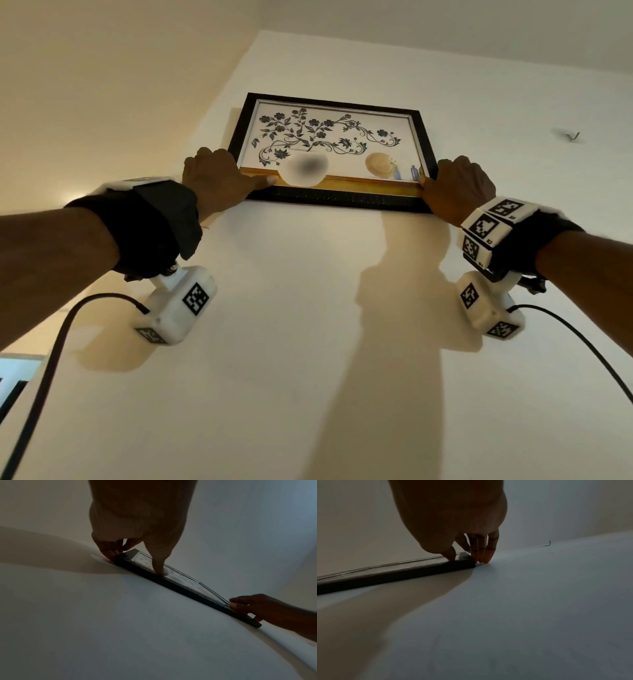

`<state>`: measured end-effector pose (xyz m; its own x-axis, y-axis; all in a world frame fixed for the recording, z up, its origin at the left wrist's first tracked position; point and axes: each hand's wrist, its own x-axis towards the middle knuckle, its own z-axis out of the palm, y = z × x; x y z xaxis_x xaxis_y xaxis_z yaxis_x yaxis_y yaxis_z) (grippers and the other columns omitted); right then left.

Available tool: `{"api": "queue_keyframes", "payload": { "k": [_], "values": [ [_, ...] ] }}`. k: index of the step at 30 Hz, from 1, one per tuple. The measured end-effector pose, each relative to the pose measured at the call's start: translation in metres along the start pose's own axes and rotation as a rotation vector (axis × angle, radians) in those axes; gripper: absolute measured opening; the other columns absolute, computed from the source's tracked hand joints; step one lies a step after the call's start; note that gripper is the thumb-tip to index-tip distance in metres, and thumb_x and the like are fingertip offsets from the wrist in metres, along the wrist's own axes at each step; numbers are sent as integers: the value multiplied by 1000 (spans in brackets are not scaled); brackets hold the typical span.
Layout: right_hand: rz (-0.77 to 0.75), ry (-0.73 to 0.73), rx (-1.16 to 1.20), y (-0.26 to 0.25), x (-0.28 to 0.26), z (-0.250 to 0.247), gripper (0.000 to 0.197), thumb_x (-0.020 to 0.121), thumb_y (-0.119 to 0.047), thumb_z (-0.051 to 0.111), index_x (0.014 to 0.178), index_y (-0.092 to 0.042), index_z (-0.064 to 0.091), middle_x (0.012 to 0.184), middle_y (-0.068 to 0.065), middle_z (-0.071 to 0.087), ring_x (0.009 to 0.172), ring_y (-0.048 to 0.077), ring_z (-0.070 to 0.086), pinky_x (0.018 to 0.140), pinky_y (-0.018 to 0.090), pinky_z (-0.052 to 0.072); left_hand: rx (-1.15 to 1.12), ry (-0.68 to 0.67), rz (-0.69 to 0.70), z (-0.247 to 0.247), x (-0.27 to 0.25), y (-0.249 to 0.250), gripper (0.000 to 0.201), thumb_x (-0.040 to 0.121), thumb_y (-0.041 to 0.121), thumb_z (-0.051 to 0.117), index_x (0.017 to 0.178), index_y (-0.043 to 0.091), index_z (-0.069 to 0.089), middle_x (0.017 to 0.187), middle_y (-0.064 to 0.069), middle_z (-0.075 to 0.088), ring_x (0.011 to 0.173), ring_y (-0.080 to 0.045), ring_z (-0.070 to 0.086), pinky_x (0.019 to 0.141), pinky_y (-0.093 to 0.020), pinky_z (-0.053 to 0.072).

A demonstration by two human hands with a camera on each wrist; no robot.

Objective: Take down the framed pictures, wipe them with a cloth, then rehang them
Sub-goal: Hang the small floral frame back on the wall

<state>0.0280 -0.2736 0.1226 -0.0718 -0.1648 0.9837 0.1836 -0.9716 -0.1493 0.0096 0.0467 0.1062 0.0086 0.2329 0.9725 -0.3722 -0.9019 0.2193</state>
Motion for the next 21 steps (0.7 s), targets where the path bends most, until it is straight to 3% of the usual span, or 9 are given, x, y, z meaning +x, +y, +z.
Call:
{"api": "queue_keyframes", "payload": {
  "k": [3, 7, 9, 12, 15, 21],
  "values": [
    [-41, -7, -3, 0, -14, -2, 45, 101, -40, 42, 121, -1, 52, 122, 23, 51, 116, 39, 48, 90, 44, 42, -28, -20, -3, 1, -4, 1, 103, 49, 88, 66, 107, 3, 55, 112, -18, 56, 108, -36, 52, 99, -45, 43],
    [-150, -66, -75, 3, -31, -3, 55, 102, -49, 34, 137, -8, 44, 127, 25, 50, 120, 41, 45, 96, 47, 41, -4, -27, 12, 6, -6, -3, 129, 20, 103, 50, 113, 15, 56, 110, -10, 57, 109, -30, 50, 97, -44, 41],
    [-150, -83, -71, 7, -37, -1, 78, 94, -66, 28, 142, -5, 36, 135, 24, 47, 124, 39, 44, 99, 48, 39, -14, -20, 15, 8, -7, -3, 126, 22, 101, 56, 116, 16, 55, 113, -10, 56, 114, -30, 48, 97, -43, 40],
    [-186, -100, -100, 15, -42, 3, 96, 86, -75, 25, 148, -3, 26, 143, 22, 42, 129, 38, 41, 102, 47, 36, -38, -15, -8, 7, -10, -1, 121, 30, 92, 67, 116, 8, 52, 117, -12, 52, 119, -31, 44, 100, -44, 39],
    [-205, -110, -113, 18, -42, 4, 96, 86, -75, 25, 151, -4, 21, 146, 21, 40, 131, 37, 39, 104, 48, 35, -47, -10, 16, 7, -10, -1, 128, 22, 98, 60, 115, 9, 54, 116, -12, 55, 117, -31, 47, 100, -47, 40],
    [-191, -136, -85, 17, -39, 3, 91, 89, -71, 31, 151, -5, 22, 146, 21, 40, 132, 37, 38, 105, 47, 35, -34, -14, -9, 5, -12, 2, 124, 28, 92, 67, 115, 6, 54, 117, -16, 52, 117, -33, 46, 99, -48, 43]
  ]
}}
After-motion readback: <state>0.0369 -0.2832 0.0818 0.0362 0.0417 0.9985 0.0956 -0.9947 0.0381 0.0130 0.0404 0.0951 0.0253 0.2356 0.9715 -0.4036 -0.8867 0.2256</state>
